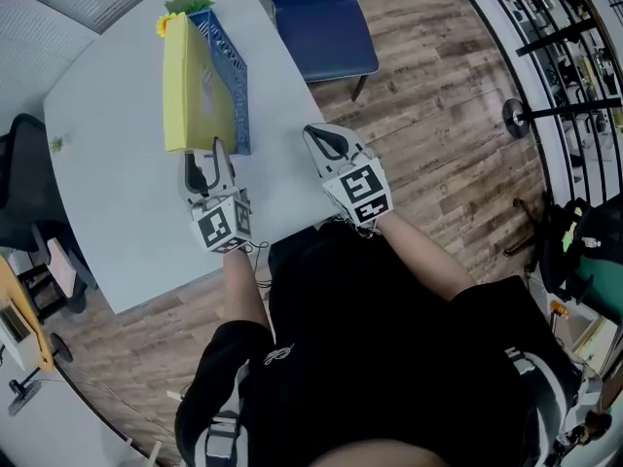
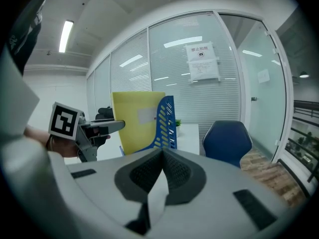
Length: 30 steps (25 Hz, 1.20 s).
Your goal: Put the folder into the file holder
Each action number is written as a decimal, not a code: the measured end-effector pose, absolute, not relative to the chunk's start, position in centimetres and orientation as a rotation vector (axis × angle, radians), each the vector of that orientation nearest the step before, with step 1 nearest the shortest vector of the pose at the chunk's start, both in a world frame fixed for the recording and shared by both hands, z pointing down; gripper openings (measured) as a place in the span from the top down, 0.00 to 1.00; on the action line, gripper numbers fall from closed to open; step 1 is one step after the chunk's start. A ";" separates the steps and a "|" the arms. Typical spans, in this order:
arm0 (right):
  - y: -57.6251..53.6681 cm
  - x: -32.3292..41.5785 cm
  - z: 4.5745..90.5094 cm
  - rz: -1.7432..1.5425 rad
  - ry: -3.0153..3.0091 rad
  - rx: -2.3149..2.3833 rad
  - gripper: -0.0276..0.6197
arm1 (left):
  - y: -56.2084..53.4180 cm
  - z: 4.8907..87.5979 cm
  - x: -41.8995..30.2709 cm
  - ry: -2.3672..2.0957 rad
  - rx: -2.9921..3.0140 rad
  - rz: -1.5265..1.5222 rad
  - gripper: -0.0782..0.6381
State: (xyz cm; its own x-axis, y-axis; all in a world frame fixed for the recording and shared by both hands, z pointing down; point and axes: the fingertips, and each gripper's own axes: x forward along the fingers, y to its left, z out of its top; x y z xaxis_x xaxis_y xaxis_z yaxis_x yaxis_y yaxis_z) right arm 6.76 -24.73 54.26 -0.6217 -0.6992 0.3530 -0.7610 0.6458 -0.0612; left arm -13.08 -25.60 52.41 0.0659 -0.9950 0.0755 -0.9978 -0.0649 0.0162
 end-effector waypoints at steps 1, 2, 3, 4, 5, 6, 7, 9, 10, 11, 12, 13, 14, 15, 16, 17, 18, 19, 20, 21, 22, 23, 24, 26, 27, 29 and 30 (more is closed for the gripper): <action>-24.5 6.8 54.3 0.296 -2.574 1.167 0.95 | -25.2 52.6 -13.0 -2.106 2.243 0.075 0.56; -24.3 6.9 54.3 0.299 -2.576 1.161 0.95 | -24.8 52.8 -13.0 -2.109 2.239 0.085 0.56; -24.1 7.0 54.3 0.301 -2.578 1.155 0.95 | -24.5 53.0 -12.9 -2.112 2.232 0.095 0.56; -23.9 7.1 54.3 0.301 -2.580 1.150 0.95 | -24.1 53.1 -12.9 -2.114 2.224 0.104 0.56; -23.7 7.3 54.2 0.300 -2.584 1.148 0.95 | -23.6 53.3 -12.8 -2.116 2.215 0.112 0.56; -23.5 7.5 54.2 0.296 -2.588 1.149 0.95 | -23.2 53.4 -12.8 -2.119 2.206 0.120 0.56; -23.3 7.7 54.2 0.291 -2.592 1.152 0.95 | -22.7 53.5 -12.9 -2.122 2.196 0.126 0.56; -22.8 8.1 54.3 0.291 -2.596 1.157 0.95 | -21.8 53.7 -12.9 -2.126 2.174 0.131 0.56; -22.5 8.3 54.4 0.296 -2.598 1.160 0.95 | -21.3 53.8 -12.8 -2.127 2.164 0.132 0.56; -22.2 8.5 54.4 0.303 -2.601 1.162 0.95 | -20.8 53.9 -12.7 -2.126 2.157 0.138 0.56; -21.8 8.6 54.5 0.310 -2.604 1.164 0.95 | -20.2 54.0 -12.6 -2.126 2.152 0.145 0.56; -21.3 8.8 54.6 0.316 -2.605 1.163 0.95 | -19.6 54.1 -12.5 -2.125 2.147 0.154 0.56; -20.8 9.0 54.8 0.323 -2.604 1.158 0.95 | -18.9 54.2 -12.3 -2.122 2.139 0.160 0.56; -20.3 9.1 55.1 0.329 -2.602 1.154 0.95 | -18.3 54.4 -12.2 -2.118 2.128 0.164 0.56; -19.9 9.2 55.3 0.335 -2.603 1.151 0.95 | -17.7 54.5 -12.1 -2.113 2.116 0.167 0.56; -19.5 9.2 55.4 0.342 -2.605 1.150 0.95 | -17.1 54.7 -12.0 -2.108 2.103 0.169 0.56; -19.2 9.3 55.6 0.352 -2.607 1.150 0.95 | -16.5 54.9 -11.9 -2.102 2.086 0.170 0.56; -18.8 9.2 55.9 0.365 -2.608 1.149 0.95 | -15.8 55.3 -12.0 -2.095 2.067 0.173 0.57; -18.4 9.1 56.3 0.379 -2.606 1.146 0.95 | -15.2 55.8 -12.1 -2.087 2.047 0.183 0.57; -18.0 8.8 56.8 0.391 -2.603 1.139 0.95 | -14.4 56.5 -12.3 -2.076 2.028 0.196 0.57; -17.5 8.6 57.4 0.399 -2.600 1.127 0.95 | -13.6 57.2 -12.4 -2.065 2.010 0.209 0.57; -16.9 8.2 57.9 0.400 -2.598 1.109 0.95 | -12.6 58.0 -12.6 -2.056 1.990 0.221 0.58; -16.4 7.8 58.2 0.396 -2.598 1.088 0.95 | -11.6 58.6 -12.7 -2.050 1.969 0.232 0.58; -15.3 6.7 58.5 0.383 -2.599 1.045 0.95 | -9.7 59.5 -13.1 -2.042 1.929 0.254 0.61; -14.8 6.0 58.5 0.376 -2.601 1.025 0.95 | -8.9 59.8 -13.4 -2.038 1.915 0.267 0.65; -14.2 4.1 58.3 0.359 -2.604 0.987 0.95 | -7.8 60.2 -14.1 -2.023 1.898 0.286 0.67; -14.0 3.1 58.2 0.350 -2.607 0.971 0.95 | -7.4 60.4 -14.5 -2.010 1.896 0.292 0.70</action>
